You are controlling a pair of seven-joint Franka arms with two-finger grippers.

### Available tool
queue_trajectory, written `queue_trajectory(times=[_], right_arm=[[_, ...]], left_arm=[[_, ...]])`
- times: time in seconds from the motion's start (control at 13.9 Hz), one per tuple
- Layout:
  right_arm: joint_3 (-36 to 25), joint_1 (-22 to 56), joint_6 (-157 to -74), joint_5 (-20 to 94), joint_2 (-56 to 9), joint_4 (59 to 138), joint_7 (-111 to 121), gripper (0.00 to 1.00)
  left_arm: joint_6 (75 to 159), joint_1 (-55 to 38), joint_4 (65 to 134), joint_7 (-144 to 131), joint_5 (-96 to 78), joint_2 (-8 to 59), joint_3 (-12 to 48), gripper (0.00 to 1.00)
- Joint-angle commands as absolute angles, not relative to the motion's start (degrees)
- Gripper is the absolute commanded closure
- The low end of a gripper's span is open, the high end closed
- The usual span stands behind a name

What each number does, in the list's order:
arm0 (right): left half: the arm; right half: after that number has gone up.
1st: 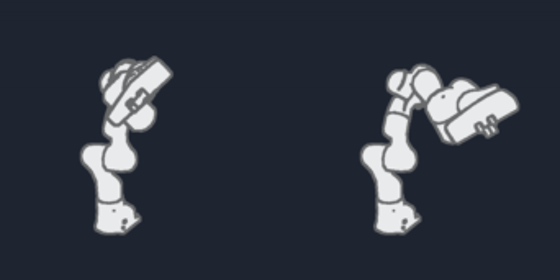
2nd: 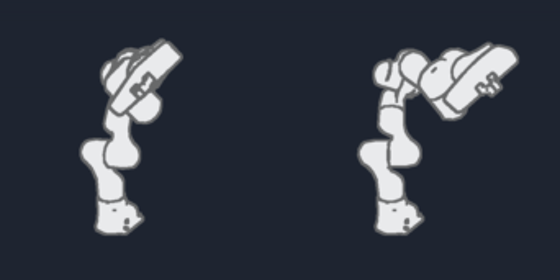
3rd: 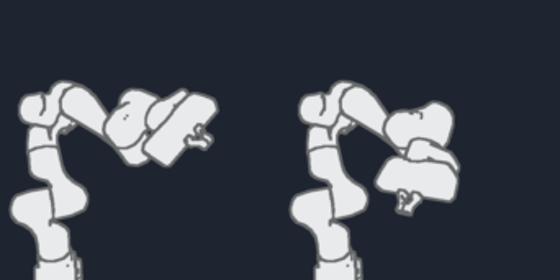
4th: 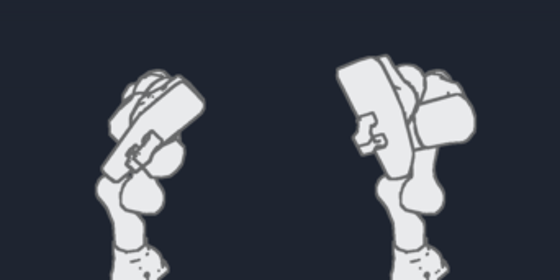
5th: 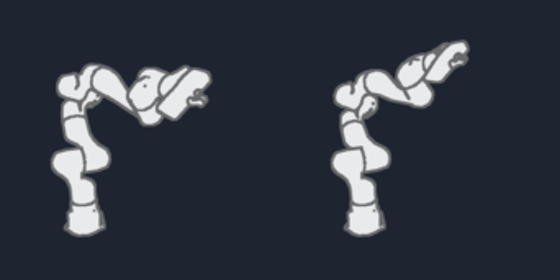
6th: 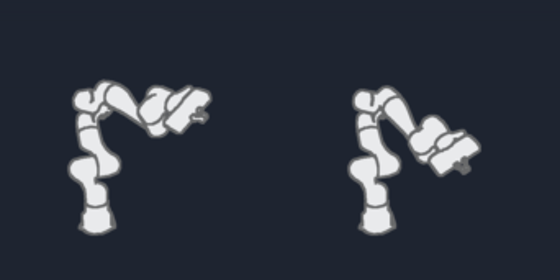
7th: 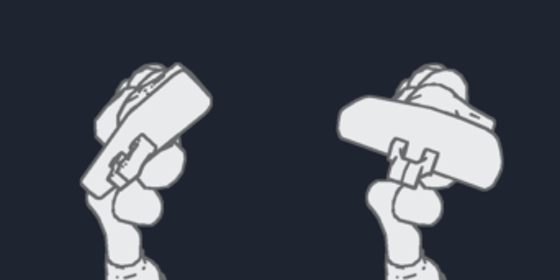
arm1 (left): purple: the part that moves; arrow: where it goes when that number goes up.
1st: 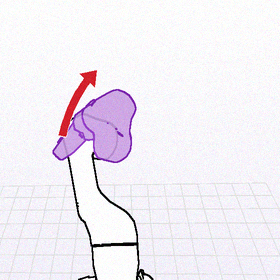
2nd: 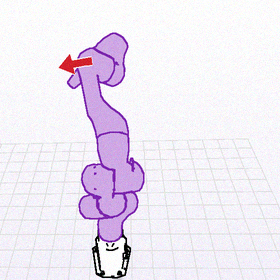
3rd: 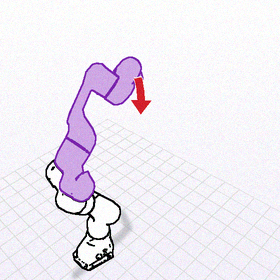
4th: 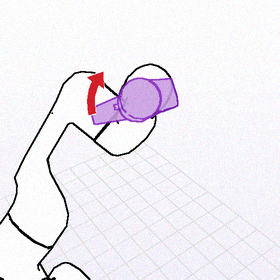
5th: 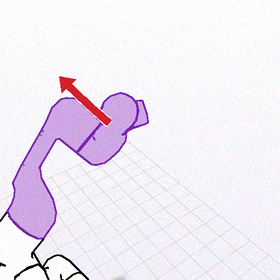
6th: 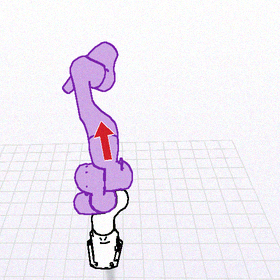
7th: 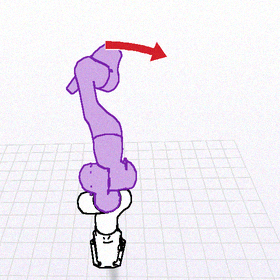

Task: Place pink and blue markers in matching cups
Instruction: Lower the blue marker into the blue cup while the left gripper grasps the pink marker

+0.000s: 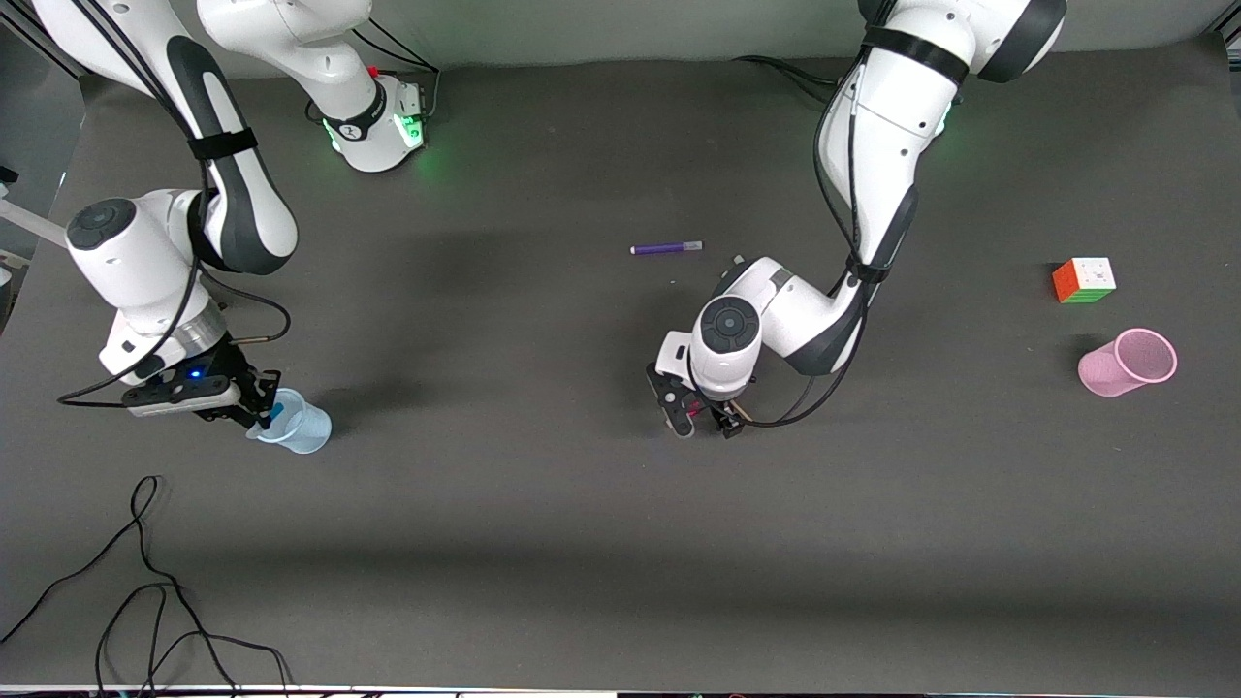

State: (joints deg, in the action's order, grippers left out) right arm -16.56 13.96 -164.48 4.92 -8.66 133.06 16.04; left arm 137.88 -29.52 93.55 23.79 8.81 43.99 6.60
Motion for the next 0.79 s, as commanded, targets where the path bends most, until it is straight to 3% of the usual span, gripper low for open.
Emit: queue_trajectory(times=[0.0,0.07,0.22,0.36,0.43,0.72], right_arm=[[-16.70,14.41,-165.50,6.06,-6.42,135.53,16.52,0.79],[-16.70,14.41,-165.50,6.06,-6.50,135.44,16.44,0.47],[-16.70,14.41,-165.15,6.06,-6.59,135.44,16.44,0.00],[-16.70,14.41,-164.97,6.06,-6.59,135.35,16.35,0.00],[-16.70,14.41,-164.88,6.06,-6.59,135.26,16.43,0.00],[-16.26,14.41,-159.46,5.98,-6.15,132.64,16.61,0.00]], left_arm=[[138.25,-30.94,92.73,22.06,10.19,44.47,5.54,0.23],[138.34,-30.94,92.72,22.06,10.28,44.47,5.54,0.33],[138.34,-30.85,92.72,22.06,11.94,44.47,5.54,0.62],[138.34,-30.85,92.64,22.24,12.22,44.47,5.54,0.96],[138.34,-30.68,92.64,22.67,12.22,44.47,5.54,1.00],[137.82,-29.54,92.64,22.68,12.13,43.86,5.45,1.00]])
